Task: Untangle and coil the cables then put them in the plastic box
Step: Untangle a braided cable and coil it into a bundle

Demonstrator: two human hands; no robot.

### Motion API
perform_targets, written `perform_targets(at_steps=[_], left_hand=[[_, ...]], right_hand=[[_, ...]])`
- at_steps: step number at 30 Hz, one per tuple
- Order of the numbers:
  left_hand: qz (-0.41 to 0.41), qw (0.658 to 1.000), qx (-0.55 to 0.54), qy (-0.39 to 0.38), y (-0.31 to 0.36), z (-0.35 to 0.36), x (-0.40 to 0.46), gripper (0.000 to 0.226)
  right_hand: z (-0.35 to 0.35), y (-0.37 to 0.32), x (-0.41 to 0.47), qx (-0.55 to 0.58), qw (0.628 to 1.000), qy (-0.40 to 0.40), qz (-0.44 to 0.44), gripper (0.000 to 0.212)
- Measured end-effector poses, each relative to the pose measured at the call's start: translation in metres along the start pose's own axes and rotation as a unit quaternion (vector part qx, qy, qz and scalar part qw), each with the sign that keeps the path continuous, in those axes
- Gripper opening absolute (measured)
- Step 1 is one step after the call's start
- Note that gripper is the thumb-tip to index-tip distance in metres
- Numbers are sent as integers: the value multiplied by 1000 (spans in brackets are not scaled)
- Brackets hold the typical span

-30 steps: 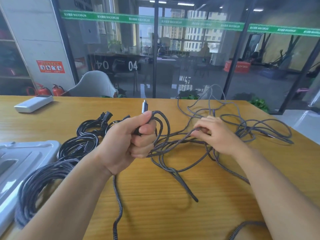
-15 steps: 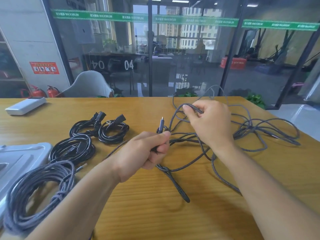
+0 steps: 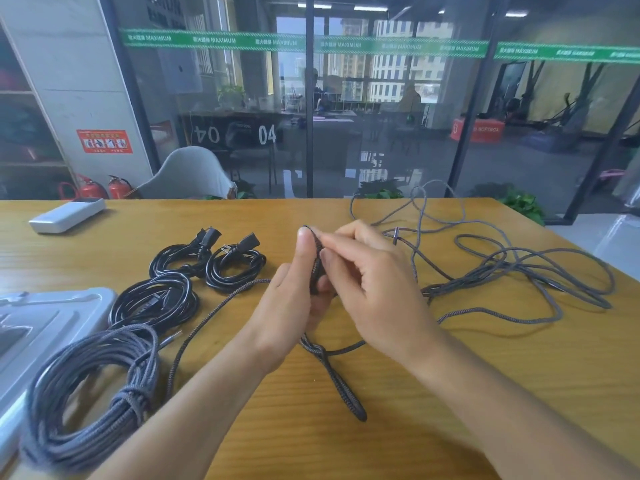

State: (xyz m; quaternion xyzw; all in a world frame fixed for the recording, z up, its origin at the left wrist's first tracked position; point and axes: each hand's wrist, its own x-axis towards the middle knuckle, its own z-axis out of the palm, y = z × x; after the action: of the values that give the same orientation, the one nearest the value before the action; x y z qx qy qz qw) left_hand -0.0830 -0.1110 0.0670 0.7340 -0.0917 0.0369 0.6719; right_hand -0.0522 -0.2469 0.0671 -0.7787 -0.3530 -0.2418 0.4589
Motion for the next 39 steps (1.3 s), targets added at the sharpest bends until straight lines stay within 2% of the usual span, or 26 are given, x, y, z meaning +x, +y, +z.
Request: perform_targets(at_steps=[4,10,13,18,20,26,32,39], left_hand=[[5,999,-32,22,3,4,0,79],[14,997,-67,41,6,4,-2,70],[14,996,-70,52,7,2,-1,74],[14,995,-53,81,0,-11,4,67],[23,996,-51,68,-1,-11,5,64],[33,995,-60,69,1,-17,5,59],[11,997,-64,50,2,-14,0,69],[-34,990,-130,42,2,-19,3,74]], right_hand=[[1,-5,-2,8,1000,15,0,26],[2,-5,-6,82,995,8,59,13],[6,-5,-9,93,992,5,80,4],[11,-3,-11,35,998,-15,47,18],[11,-6,-11,62,997,-12,53,20],[1,-4,-4,115,987,78,85,23],[7,-16,-8,79,996,23,24,19],[8,-14,-12,30,998,-46,-32,15]])
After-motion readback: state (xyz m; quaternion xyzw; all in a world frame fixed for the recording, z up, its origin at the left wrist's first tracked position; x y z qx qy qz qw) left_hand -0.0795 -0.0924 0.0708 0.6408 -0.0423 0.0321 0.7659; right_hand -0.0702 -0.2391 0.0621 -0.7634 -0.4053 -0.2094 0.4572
